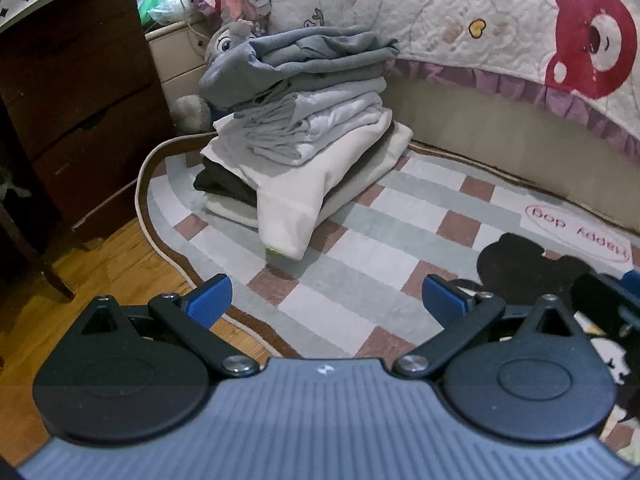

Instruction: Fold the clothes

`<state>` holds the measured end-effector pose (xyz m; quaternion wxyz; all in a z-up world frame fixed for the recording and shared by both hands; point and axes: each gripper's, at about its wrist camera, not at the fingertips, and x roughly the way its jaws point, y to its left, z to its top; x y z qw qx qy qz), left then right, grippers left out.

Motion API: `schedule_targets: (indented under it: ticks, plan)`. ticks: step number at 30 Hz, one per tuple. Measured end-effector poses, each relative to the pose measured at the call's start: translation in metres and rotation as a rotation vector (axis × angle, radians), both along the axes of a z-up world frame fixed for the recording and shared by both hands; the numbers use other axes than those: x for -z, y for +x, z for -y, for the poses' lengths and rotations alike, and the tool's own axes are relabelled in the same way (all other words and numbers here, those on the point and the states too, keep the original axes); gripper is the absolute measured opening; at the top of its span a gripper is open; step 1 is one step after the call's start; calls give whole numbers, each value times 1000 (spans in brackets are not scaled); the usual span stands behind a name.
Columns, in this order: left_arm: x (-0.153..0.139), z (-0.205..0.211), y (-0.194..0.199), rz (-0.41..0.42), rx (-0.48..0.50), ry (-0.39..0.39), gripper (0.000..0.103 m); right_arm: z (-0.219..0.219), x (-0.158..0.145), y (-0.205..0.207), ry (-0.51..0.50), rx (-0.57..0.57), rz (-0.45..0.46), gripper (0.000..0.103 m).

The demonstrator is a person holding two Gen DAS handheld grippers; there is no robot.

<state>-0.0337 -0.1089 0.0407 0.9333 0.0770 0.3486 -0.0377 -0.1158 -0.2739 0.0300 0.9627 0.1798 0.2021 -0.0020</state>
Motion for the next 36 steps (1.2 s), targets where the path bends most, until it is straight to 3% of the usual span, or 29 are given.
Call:
schedule_targets:
  ticks: [4,18,36]
  plan:
    - [3,2,-1,-7,3,22,103,-2,-1,-6,0,9,7,70]
    - [-10,1,-18,16,50,-14,103,-4,-6,-25,-22,35,0,76]
    - [-13,-7,-23,37,43,-21,103,-13,-12,-40,-34,44,9,76]
